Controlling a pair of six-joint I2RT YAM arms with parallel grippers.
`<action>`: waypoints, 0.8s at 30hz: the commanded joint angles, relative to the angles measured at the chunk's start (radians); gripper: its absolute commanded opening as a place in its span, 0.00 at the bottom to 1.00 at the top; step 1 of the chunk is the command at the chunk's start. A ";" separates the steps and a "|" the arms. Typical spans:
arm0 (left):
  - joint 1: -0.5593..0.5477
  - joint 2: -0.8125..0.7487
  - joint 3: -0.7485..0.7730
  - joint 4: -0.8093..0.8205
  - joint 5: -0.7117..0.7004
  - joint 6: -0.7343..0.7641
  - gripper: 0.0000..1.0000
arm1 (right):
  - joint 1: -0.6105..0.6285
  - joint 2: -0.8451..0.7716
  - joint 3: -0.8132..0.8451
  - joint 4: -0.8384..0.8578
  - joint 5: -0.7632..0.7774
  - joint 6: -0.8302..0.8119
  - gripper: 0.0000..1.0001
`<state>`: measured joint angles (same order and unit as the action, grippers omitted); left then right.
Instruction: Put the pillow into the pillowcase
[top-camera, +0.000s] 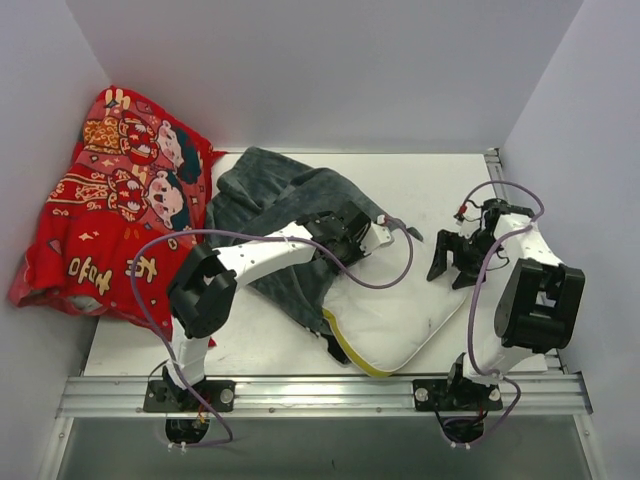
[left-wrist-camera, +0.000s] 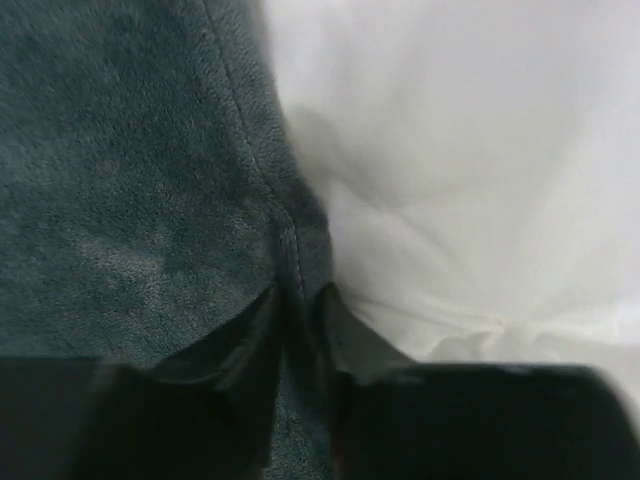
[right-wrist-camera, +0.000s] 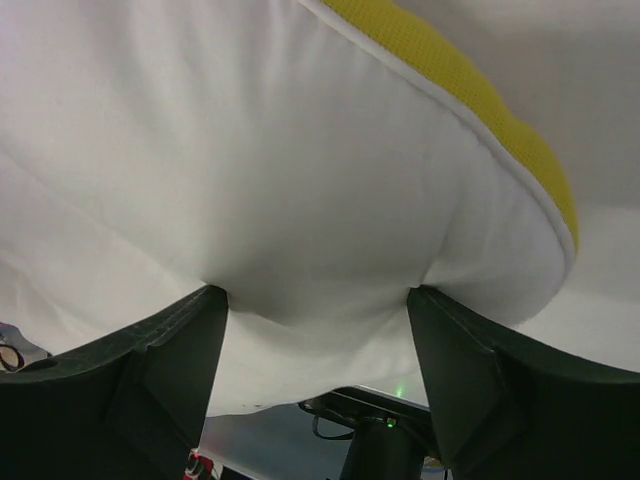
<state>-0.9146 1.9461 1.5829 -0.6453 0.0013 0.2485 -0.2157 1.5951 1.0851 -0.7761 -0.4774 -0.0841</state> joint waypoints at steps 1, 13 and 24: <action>0.003 0.025 0.069 -0.057 -0.021 0.014 0.24 | 0.022 0.058 -0.005 -0.087 -0.070 -0.039 0.72; -0.193 0.040 0.330 -0.204 0.486 0.044 0.00 | 0.147 0.042 0.009 0.031 -0.332 0.139 0.00; 0.063 -0.059 0.146 -0.166 0.588 0.072 0.48 | 0.153 -0.081 -0.111 0.037 -0.363 0.092 0.00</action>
<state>-0.8948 1.9621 1.6207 -0.8543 0.5068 0.3290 -0.0807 1.5574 1.0016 -0.7319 -0.7670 0.0185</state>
